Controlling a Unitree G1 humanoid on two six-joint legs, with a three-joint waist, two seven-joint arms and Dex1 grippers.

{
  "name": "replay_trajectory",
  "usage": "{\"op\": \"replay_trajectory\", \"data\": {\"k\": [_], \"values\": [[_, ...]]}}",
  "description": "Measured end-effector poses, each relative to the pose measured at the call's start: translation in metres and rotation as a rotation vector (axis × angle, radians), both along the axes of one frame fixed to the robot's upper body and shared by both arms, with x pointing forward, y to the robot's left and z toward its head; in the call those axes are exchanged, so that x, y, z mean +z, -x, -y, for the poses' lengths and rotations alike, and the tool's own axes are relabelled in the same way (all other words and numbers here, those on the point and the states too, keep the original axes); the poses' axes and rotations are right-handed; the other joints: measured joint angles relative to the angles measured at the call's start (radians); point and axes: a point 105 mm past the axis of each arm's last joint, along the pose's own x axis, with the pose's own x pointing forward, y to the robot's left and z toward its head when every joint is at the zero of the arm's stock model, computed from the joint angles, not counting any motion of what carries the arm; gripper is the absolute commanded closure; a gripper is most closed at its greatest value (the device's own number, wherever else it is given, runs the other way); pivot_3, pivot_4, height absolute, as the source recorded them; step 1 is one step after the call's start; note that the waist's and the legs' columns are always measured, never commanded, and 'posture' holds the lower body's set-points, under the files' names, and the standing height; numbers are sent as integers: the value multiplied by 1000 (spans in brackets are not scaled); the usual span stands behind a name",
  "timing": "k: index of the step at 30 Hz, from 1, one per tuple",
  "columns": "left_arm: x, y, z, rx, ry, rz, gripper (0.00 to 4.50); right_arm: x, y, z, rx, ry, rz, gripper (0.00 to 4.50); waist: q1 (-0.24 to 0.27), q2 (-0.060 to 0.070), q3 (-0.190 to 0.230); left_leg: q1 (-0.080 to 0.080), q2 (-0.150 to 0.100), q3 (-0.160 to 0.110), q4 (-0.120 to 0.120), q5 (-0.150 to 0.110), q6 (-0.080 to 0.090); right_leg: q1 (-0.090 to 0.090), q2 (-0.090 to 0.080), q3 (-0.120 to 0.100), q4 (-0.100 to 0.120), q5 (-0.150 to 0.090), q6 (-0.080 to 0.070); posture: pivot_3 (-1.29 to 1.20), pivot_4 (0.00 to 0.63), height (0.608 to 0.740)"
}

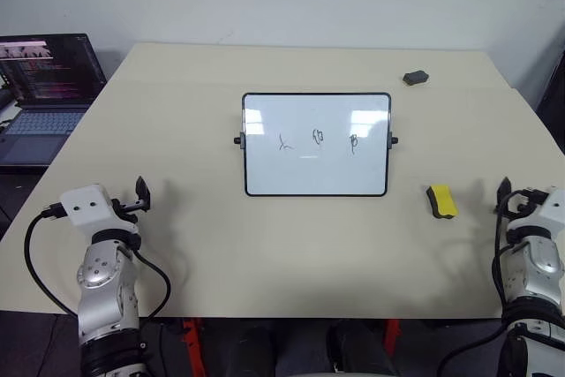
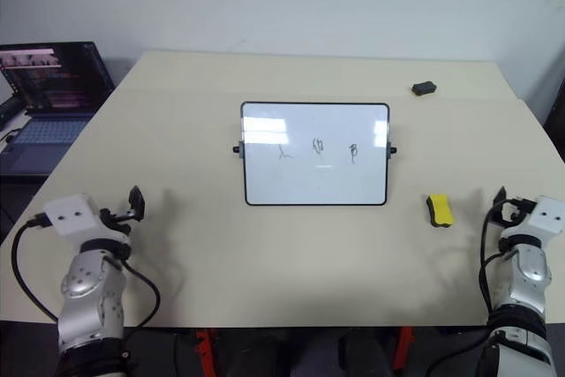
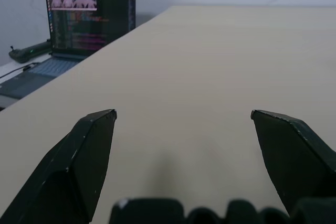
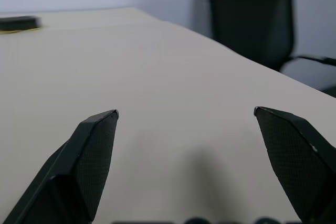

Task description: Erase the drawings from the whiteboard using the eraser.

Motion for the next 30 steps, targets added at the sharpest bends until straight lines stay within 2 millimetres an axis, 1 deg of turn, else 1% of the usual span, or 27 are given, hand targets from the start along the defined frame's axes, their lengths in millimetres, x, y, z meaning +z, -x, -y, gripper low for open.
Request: {"op": "replay_trajectory", "data": {"k": [5, 8, 10, 12, 14, 16, 18, 19, 20, 21, 22, 23, 25, 27, 30], "values": [[0, -4, 4, -15, 27, 13, 0, -4, 13, 6, -52, -24, 13, 22, -3, 0, 0, 0, 0, 0, 0, 0, 0, 0, 0, 0, 1, 0, 0, 0, 150, 740], [15, -8, 1, -58, 51, 64, 0, 5, 17, 8, -53, -15, 35, 22, -3, 0, 0, 1, 0, 0, 0, 0, 0, 0, 0, 0, 2, 0, 0, 0, 150, 740], [29, -4, -1, -106, 37, 89, 0, 13, 27, 13, -69, 13, 51, 22, -2, 0, 0, 1, 0, 0, -2, 0, 0, -1, 0, 0, 1, 0, 0, 0, 150, 740], [40, 6, 5, -187, 52, 111, 0, 20, 41, 20, -99, 36, 61, 22, -2, 0, 0, 1, 0, 1, -4, 0, 0, -1, 0, 1, -1, 0, 0, 0, 150, 740], [46, 9, 14, -278, 52, 108, 0, 24, 47, 21, -103, 50, 55, 22, -1, 0, 0, 1, 0, 0, -5, 0, 0, -1, 0, 0, -1, 0, 0, 0, 150, 740], [58, 6, 32, -424, 14, 94, 0, 26, 47, 16, -58, 51, 40, 22, -1, 0, 0, 1, 0, 0, -5, 0, 0, -1, 0, 0, 0, 0, 0, 0, 150, 740], [79, -1, 64, -644, -81, 72, 0, 25, 42, 4, 46, 65, -24, 22, 2, 1, 0, 2, 0, -1, -5, 1, -1, -1, 0, -1, 1, 0, -1, 0, 150, 740], [92, -3, 82, -752, -140, 74, 0, 26, 37, -5, 111, 79, -55, 22, 3, 1, 1, 2, 0, -1, -5, 1, 0, 0, 0, -1, 0, 0, -1, 0, 150, 740], [101, -3, 99, -844, -175, 81, 0, 28, 34, -12, 156, 93, -69, 22, 3, 3, 0, 2, -1, 0, -5, 1, 0, 0, 0, 0, 0, 0, -1, 0, 150, 740], [107, -1, 116, -937, -192, 78, 0, 31, 32, -17, 187, 92, -70, 22, 1, 5, -1, 2, -1, 1, -5, 1, 0, 0, 0, 1, 0, 0, 0, 0, 150, 740], [107, 2, 130, -1018, -195, 68, 0, 33, 31, -20, 205, 87, -65, 22, 1, 6, -1, 2, -1, 1, -5, 1, 0, 0, 0, 1, 0, 0, 0, 0, 150, 740], [103, 5, 143, -1099, -187, 38, 0, 35, 32, -22, 222, 77, -60, 22, -1, 6, -1, 2, -1, 1, -6, 1, 0, 0, 0, 1, -1, 0, 0, 0, 150, 740], [89, 10, 161, -1225, -163, -35, 0, 38, 35, -26, 246, 79, -61, 22, -4, 6, -1, 2, 0, 1, -8, 1, 0, -2, 1, 1, 0, -1, -1, 0, 150, 740], [79, 17, 176, -1364, -182, -121, 0, 38, 42, -33, 289, 88, -78, 22, -3, 6, 0, 1, 1, -1, -8, 1, 0, -3, 2, -1, 0, -2, -2, 0, 150, 740], [78, 27, 192, -1532, -230, -176, 0, 42, 48, -46, 363, 78, -82, 22, -3, 7, 0, 1, 1, -1, -8, 1, 0, -3, 2, -1, 0, -2, -3, 0, 150, 740]]}}
